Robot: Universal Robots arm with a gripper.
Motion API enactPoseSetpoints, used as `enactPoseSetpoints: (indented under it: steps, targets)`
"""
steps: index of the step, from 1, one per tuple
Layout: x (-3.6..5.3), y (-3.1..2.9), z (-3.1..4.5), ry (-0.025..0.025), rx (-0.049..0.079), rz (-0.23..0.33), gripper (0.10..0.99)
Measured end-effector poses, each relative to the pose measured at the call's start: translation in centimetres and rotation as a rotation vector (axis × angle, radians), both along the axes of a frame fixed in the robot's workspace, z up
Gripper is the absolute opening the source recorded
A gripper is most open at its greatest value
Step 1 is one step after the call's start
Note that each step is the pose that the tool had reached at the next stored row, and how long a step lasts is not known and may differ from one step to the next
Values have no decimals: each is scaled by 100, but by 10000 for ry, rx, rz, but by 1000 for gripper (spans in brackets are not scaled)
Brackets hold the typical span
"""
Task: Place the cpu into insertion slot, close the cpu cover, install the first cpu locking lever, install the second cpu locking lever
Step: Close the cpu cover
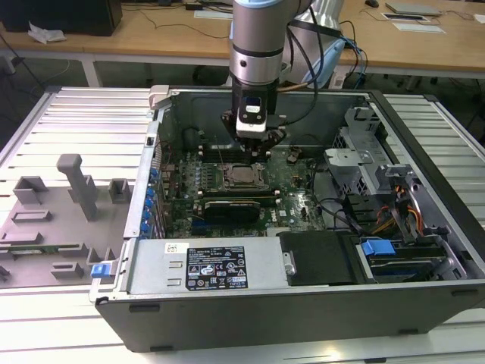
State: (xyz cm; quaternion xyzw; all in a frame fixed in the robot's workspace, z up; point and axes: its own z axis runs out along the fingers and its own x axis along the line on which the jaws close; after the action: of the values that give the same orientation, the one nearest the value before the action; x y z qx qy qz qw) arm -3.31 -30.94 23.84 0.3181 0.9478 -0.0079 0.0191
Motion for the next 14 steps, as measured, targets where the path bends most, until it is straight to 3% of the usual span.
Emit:
enactPoseSetpoints:
  steps: [14]
  targets:
    - [0,2,-1,-1,-37,2751,106]
